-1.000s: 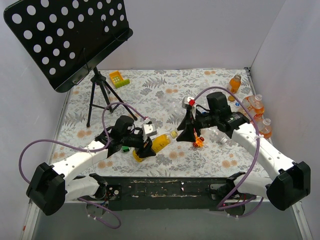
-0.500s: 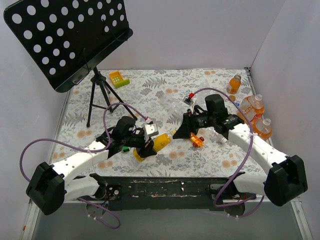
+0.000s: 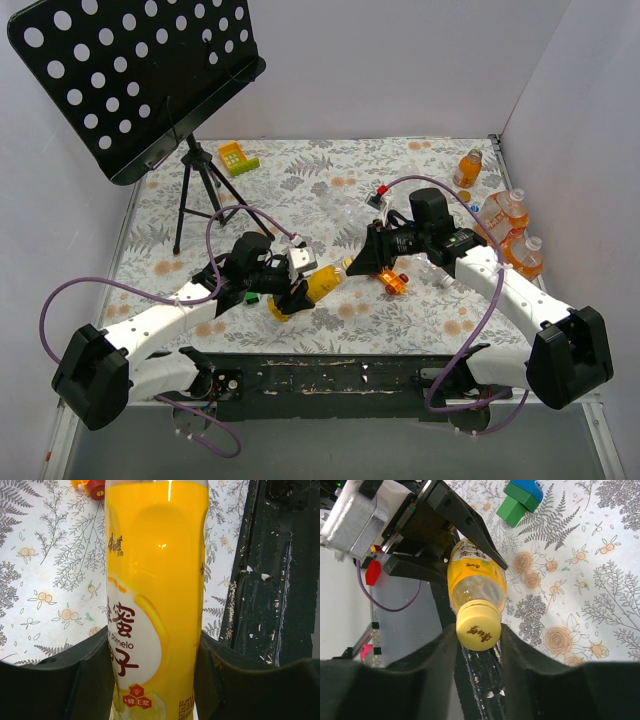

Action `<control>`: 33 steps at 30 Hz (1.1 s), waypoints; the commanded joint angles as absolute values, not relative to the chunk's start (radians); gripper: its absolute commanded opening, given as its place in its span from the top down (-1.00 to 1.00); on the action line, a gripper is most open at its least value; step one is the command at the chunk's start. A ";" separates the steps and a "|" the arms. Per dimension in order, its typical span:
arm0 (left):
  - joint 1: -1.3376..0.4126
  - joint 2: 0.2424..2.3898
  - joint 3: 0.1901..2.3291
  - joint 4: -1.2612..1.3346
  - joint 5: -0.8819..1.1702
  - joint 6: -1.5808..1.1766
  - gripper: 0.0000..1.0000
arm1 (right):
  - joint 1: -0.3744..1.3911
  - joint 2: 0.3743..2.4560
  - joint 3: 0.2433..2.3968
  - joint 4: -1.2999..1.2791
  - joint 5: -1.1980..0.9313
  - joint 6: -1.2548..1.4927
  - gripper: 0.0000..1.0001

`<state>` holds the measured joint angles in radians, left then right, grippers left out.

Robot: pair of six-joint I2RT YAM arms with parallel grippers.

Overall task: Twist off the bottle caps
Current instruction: Unscrew the bottle cap from the plastic bottle.

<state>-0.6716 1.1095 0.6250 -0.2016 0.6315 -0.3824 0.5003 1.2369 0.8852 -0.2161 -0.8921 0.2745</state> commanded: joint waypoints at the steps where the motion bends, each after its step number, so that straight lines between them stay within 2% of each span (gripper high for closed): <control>1: -0.676 1.060 0.632 -0.144 0.649 -0.387 1.00 | 0.506 1.220 0.882 -0.172 -0.936 0.273 -0.09; 3: -0.676 1.058 0.634 -0.144 0.647 -0.385 1.00 | 0.505 1.224 0.888 -0.170 -0.931 0.278 -0.22; 6: -0.676 1.060 0.635 -0.146 0.653 -0.385 1.00 | 0.506 1.235 0.899 -0.167 -0.928 0.287 -0.24; 20: -0.675 1.060 0.627 -0.150 0.658 -0.385 1.00 | 0.497 1.253 0.910 -0.120 -0.908 0.337 -0.17; 23: -0.675 1.058 0.629 -0.150 0.657 -0.383 1.00 | 0.497 1.261 0.916 -0.124 -0.920 0.339 -0.08; 27: -0.673 1.054 0.629 -0.150 0.646 -0.382 1.00 | 0.497 1.256 0.904 -0.126 -0.931 0.328 0.13; 31: -0.676 1.049 0.626 -0.150 0.643 -0.382 1.00 | 0.497 1.244 0.905 -0.130 -0.968 0.275 0.71; 32: -0.675 1.048 0.623 -0.147 0.646 -0.380 1.00 | 0.497 1.243 0.910 -0.133 -0.995 0.228 0.96; 33: -0.673 1.042 0.620 -0.147 0.655 -0.377 1.00 | 0.497 1.243 0.923 -0.156 -1.027 0.172 0.97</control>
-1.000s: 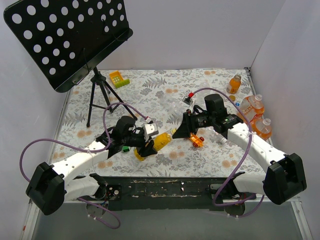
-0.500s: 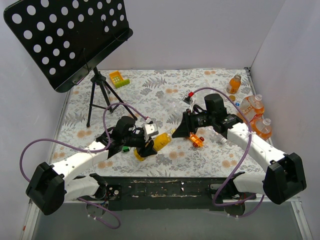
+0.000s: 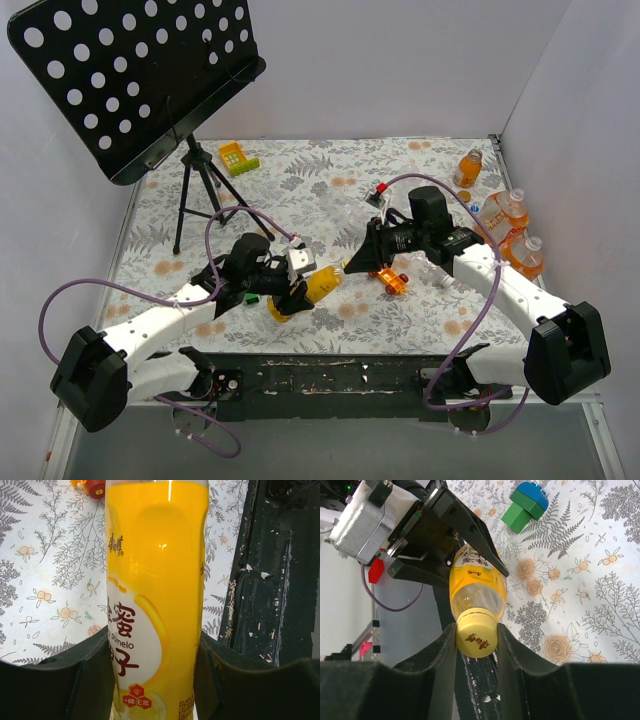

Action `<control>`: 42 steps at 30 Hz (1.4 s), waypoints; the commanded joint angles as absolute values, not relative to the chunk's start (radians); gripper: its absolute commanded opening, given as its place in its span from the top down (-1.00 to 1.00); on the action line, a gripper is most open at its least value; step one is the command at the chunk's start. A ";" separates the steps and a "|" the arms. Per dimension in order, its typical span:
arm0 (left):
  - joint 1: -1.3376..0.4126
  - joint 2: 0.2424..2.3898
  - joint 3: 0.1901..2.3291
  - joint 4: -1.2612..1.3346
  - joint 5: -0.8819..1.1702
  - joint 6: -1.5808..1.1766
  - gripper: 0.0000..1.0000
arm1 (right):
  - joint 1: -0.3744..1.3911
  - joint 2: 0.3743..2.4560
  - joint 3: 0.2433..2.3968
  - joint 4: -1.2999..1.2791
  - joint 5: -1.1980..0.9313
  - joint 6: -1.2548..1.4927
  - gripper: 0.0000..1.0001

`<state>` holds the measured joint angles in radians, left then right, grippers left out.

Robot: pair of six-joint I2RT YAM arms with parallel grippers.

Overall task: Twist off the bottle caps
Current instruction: Unscrew the bottle cap from the plastic bottle.

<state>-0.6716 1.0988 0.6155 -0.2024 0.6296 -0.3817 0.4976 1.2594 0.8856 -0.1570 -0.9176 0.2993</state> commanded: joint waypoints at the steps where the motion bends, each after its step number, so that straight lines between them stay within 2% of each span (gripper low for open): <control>1: -0.675 1.034 0.615 -0.146 0.667 -0.376 1.00 | 0.497 1.246 0.946 -0.201 -1.066 0.076 0.97; 2: -0.675 1.026 0.612 -0.144 0.692 -0.374 1.00 | 0.497 1.253 0.991 -0.278 -1.139 -0.065 0.97; 4: -0.667 1.008 0.598 -0.133 0.768 -0.371 1.00 | 0.499 1.304 1.131 -0.650 -1.250 -0.693 0.97; 6: -0.661 1.008 0.604 -0.141 0.860 -0.374 1.00 | 0.518 1.371 1.294 -1.107 -1.198 -1.264 0.97; 7: -0.657 1.009 0.609 -0.152 0.895 -0.374 1.00 | 0.522 1.403 1.365 -1.256 -1.152 -1.480 0.97; 8: -0.650 1.015 0.615 -0.162 0.929 -0.374 1.00 | 0.522 1.411 1.399 -1.305 -1.099 -1.574 0.97; 11: -0.643 1.037 0.633 -0.190 0.974 -0.373 1.00 | 0.522 1.349 1.384 -1.185 -0.959 -1.663 0.97; 15: -0.640 1.042 0.638 -0.201 0.977 -0.371 1.00 | 0.523 1.224 1.292 -1.010 -0.910 -1.710 0.97; 19: -0.631 1.035 0.646 -0.195 1.017 -0.374 1.00 | 0.523 1.198 1.313 -1.101 -0.902 -1.842 0.97; 23: -0.624 1.063 0.676 -0.155 1.173 -0.437 1.00 | 0.523 1.180 1.286 -1.187 -0.953 -1.998 0.97; 27: -0.624 1.135 0.727 -0.233 1.241 -0.411 1.00 | 0.523 1.180 1.241 -1.169 -0.872 -2.071 0.97; 34: -0.621 1.218 0.746 -0.353 1.046 -0.279 1.00 | 0.525 1.195 1.167 -1.073 -0.582 -2.227 0.97; 39: -0.623 1.333 0.814 -0.376 1.101 -0.213 1.00 | 0.531 1.238 1.183 -1.003 -0.603 -2.234 0.97; 42: -0.620 1.405 0.899 -0.451 1.062 -0.181 1.00 | 0.532 1.250 1.204 -0.941 -0.617 -2.107 0.97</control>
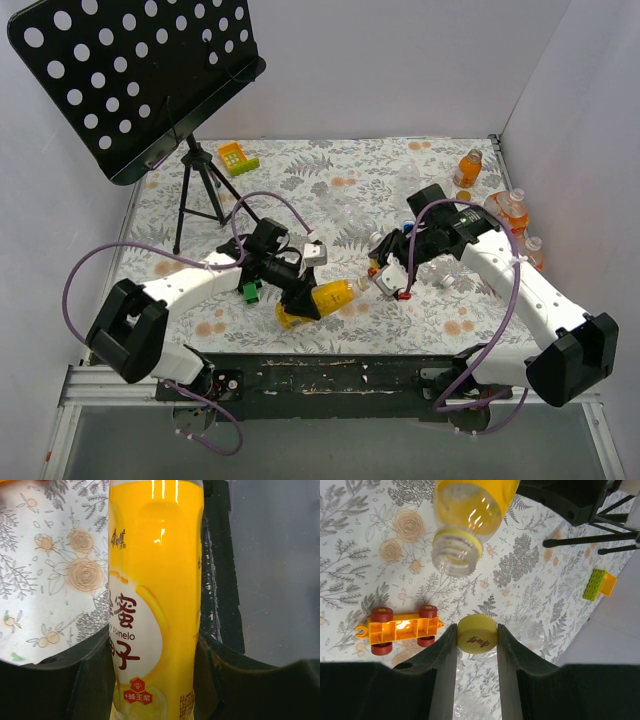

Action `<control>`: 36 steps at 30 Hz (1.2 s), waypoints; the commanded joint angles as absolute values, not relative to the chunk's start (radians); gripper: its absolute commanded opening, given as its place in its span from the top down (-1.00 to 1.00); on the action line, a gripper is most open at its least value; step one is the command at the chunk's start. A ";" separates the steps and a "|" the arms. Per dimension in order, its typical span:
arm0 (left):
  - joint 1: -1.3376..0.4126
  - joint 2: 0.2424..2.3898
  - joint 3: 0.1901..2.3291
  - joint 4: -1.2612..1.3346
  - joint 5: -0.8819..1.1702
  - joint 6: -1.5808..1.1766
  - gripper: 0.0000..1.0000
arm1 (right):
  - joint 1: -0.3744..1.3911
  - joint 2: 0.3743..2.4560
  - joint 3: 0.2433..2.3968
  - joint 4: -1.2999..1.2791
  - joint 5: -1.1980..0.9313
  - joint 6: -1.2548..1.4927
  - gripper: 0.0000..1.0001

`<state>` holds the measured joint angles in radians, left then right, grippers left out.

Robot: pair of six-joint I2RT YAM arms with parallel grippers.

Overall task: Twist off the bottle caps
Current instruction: Unscrew the bottle cap from the plastic bottle, then place the bottle cap at the corner of the board.

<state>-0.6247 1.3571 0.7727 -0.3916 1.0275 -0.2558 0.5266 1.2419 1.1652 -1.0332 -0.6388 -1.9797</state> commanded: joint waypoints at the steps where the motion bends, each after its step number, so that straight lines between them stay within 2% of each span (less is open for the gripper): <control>1: -0.618 1.405 0.903 -0.456 1.045 -0.179 1.00 | 0.532 1.243 1.203 -0.916 -0.614 -1.997 0.97; 8: -0.621 1.198 0.750 -0.284 0.896 -0.274 1.00 | 0.444 1.141 1.128 -0.672 -0.572 -1.266 0.97; 11: -0.623 1.094 0.681 -0.186 0.829 -0.334 1.00 | 0.336 1.149 1.132 -0.627 -0.511 -0.990 0.97; 16: -0.623 0.947 0.586 -0.092 0.736 -0.382 1.00 | 0.074 1.284 1.198 -0.703 -0.470 -0.744 0.97; 19: -0.623 0.891 0.546 -0.069 0.718 -0.379 1.00 | -0.021 1.370 1.195 -0.674 -0.340 -0.704 0.97; 23: -0.623 0.853 0.502 -0.045 0.710 -0.383 1.00 | -0.032 1.452 1.151 -0.568 -0.174 -0.730 0.93; 32: -0.623 0.799 0.445 0.037 0.700 -0.422 1.00 | -0.032 1.738 1.304 -0.552 -0.066 -0.755 0.76; 36: -0.623 0.764 0.428 0.041 0.683 -0.426 1.00 | -0.032 1.772 1.296 -0.566 -0.087 -0.765 0.72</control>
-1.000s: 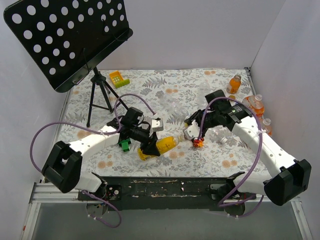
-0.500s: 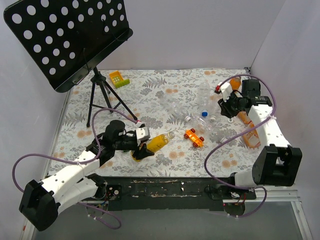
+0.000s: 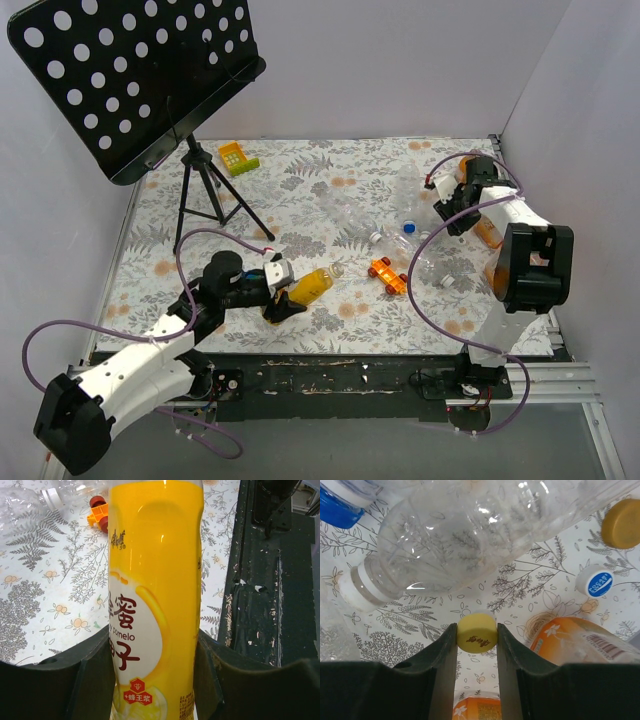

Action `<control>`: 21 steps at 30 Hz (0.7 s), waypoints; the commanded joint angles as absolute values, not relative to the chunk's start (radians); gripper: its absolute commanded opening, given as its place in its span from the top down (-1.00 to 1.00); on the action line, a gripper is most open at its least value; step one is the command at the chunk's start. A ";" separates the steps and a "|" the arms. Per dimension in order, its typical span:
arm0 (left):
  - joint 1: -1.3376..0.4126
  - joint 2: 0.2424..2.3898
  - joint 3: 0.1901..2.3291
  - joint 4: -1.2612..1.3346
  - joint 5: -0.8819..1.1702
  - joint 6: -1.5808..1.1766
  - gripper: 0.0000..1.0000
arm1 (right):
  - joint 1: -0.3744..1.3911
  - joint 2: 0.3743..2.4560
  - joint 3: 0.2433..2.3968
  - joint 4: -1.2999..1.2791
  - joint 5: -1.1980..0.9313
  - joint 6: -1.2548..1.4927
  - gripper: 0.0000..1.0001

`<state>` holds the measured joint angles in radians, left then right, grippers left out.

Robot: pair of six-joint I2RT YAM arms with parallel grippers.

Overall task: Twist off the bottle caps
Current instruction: Place the bottle cap at the corner of the board.

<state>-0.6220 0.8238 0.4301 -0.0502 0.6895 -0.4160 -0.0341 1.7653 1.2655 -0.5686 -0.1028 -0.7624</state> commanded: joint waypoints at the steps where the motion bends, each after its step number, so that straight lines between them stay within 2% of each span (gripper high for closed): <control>1: -0.621 0.758 0.422 0.046 0.680 -0.426 1.00 | -0.032 1.770 1.286 -0.566 -0.095 -0.765 0.71; 12: -0.623 0.758 0.423 0.043 0.686 -0.430 1.00 | -0.038 1.805 1.227 -0.603 -0.156 -0.770 0.58; 21: -0.623 0.761 0.425 0.046 0.696 -0.433 1.00 | -0.057 1.778 1.249 -0.634 -0.172 -0.770 0.22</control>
<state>-0.6220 0.7879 0.4110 -0.0235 0.6788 -0.4278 -0.0513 1.7954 1.2297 -0.6056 -0.1398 -0.7650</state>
